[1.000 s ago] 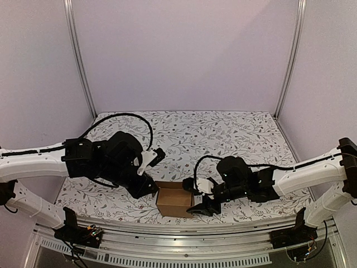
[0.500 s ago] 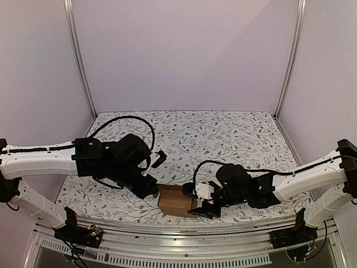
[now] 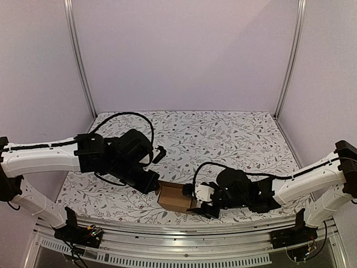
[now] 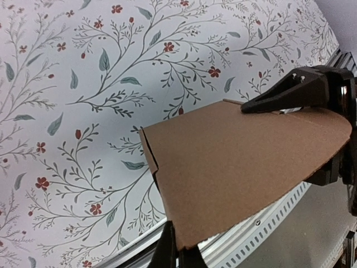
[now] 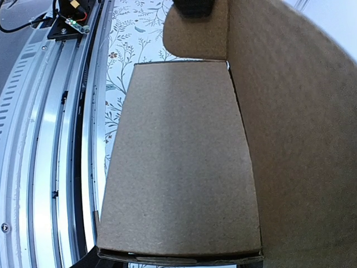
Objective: Fold the paper box
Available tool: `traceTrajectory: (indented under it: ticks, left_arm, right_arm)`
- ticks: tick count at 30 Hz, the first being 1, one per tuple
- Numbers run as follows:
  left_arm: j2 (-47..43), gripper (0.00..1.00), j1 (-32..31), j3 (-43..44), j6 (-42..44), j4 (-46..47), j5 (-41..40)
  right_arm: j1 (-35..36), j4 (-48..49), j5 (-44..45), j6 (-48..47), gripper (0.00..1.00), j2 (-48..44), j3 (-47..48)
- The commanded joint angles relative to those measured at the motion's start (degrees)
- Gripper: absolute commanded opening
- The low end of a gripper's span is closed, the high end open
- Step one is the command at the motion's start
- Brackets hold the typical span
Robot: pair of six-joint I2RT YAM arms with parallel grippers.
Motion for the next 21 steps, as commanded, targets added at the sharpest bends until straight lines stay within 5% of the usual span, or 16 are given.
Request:
traceTrajectory:
  ticks: [1,21]
  left_arm:
    - [2.9,0.0,0.0,1.3,-2.2,-0.2,7.2]
    - [7.6,0.0,-0.9,-0.1,-3.3,-1.4,-0.4]
  right_arm:
    - [1.0,8.8,6.8,-0.9,0.36,1.5,0.3]
    - [1.8,11.3,9.7,0.5,0.36,4.8,0.2]
